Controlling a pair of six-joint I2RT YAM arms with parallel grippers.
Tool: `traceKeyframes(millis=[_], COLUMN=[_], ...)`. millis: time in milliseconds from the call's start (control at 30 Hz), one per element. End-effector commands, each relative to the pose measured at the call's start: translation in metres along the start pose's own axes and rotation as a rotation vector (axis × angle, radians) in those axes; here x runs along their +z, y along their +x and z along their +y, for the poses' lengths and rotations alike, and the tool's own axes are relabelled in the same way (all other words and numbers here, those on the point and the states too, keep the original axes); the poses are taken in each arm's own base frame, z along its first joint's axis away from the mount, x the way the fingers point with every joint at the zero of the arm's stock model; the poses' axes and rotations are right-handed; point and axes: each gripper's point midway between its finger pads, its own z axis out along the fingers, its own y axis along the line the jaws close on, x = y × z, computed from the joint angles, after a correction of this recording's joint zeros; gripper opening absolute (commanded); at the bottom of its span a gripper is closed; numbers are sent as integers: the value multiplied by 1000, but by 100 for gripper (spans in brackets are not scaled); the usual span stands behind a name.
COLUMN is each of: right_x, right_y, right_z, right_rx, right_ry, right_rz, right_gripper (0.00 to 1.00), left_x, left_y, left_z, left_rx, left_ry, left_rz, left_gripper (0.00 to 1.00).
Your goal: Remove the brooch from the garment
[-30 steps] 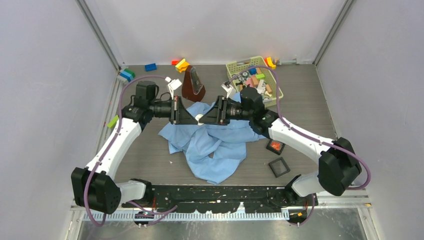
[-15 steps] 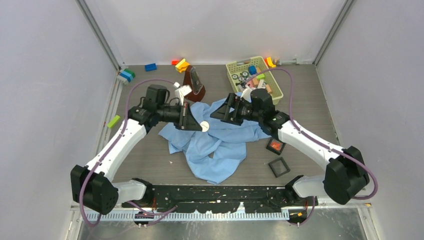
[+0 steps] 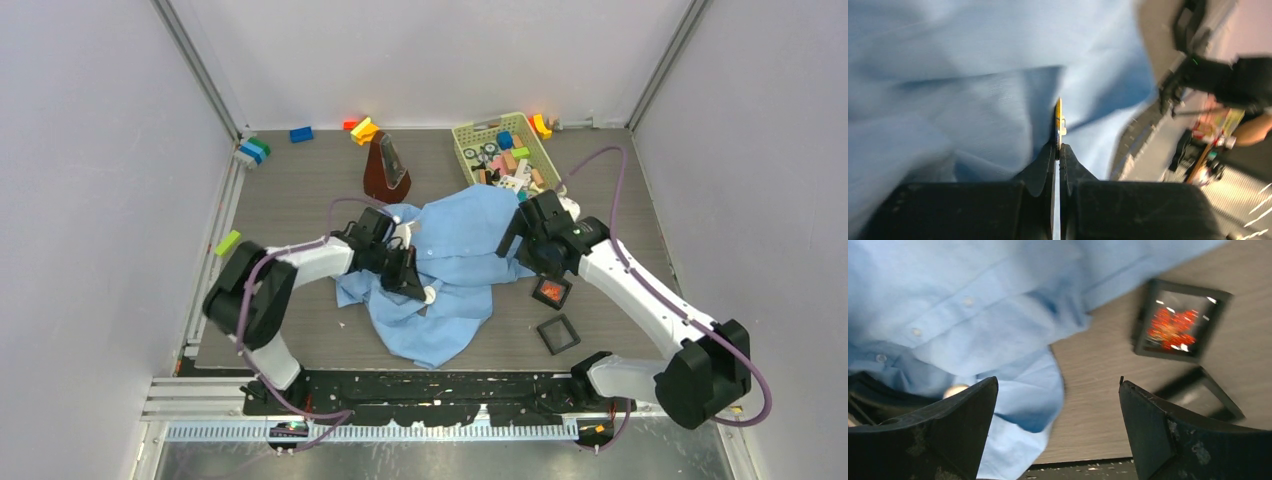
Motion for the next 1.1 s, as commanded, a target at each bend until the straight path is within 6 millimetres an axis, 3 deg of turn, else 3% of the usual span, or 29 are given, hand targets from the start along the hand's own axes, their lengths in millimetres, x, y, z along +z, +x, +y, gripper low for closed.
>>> traceKeyframes(millis=[0,67,133,167,233,333,467,600,700,867,1067], right_x=[-17,-18,-16,-13,-11,-9,-12,-5,3,14,19], right_y=[9,19,29,37,47,57,75,85,89,95,94], right_z=[-62,-80,-95,-104,-113,-120,-140,-145,-144,-147,-148], right_rx=[122,167,201,210,228,239,261,288,323,370,397], right_ry=[234,294,349,374,402,415,492,498,482,476,452], right_rz=[-56,-50,-45,-33,-16,9,43,54,55,39,11], right_gripper=[97,97,97,97,97,95,95,94,95,94,95], left_x=[-10,-38,-77,-95,-119,-116,-102,-111,-115,-104,-93], left_y=[-47,-70,-94,-103,-115,-117,-101,-93,-88,-80,-77], left_z=[64,105,146,159,161,119,56,17,1,-15,-15], left_rx=[-120,-186,-247,-265,-222,-76,147,285,333,399,402], left_ry=[-57,-160,-279,-328,-390,-334,-256,-237,-208,-147,-122], left_rz=[-160,-275,-421,-482,-554,-559,-516,-552,-585,-597,-558], left_gripper=[0,0,0,0,0,0,0,0,0,0,0])
